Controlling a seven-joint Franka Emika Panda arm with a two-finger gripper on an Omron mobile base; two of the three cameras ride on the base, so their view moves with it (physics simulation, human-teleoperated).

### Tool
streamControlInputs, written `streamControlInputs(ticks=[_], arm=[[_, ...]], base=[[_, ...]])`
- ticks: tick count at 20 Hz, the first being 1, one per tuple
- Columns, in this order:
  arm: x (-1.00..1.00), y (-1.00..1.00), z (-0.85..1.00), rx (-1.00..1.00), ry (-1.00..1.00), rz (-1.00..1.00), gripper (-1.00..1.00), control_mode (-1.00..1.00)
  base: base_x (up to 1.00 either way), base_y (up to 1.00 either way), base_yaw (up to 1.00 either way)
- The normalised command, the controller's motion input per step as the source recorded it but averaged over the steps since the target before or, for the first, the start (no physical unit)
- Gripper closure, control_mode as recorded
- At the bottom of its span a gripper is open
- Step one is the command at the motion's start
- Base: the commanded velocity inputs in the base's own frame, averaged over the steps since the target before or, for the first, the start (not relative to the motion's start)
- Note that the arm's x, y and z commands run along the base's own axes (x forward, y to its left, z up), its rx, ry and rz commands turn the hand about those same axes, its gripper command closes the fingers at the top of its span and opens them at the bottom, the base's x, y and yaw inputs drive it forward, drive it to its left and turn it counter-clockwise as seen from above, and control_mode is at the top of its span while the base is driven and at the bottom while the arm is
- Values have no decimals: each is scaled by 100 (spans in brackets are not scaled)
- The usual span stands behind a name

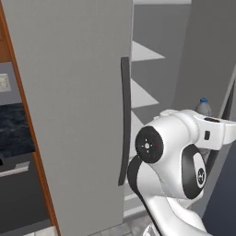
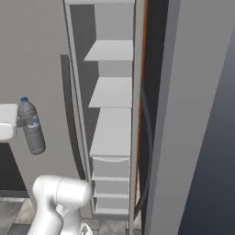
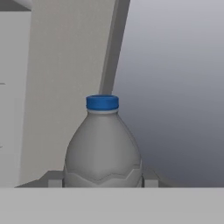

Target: Take the bottled waters from the counter and place them in the freezer to freeze. Close the freezer door after placing the bottles.

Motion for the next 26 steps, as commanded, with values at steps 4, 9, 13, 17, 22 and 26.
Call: streamControlInputs(ticks=[4,9,13,17,22,26], arm=[[0,0,0,0,0,0,100,100],[0,0,0,0,0,0,100,100],[0,0,0,0,0,0,100,100],[0,0,0,0,0,0,100,100],[0,0,0,0,0,0,100,100],[0,0,0,0,0,0,100,100]], base=[[33,-2,2],[39,-1,2],[42,-5,1],[42,-7,1],[36,-13,3],[35,-19,5]])
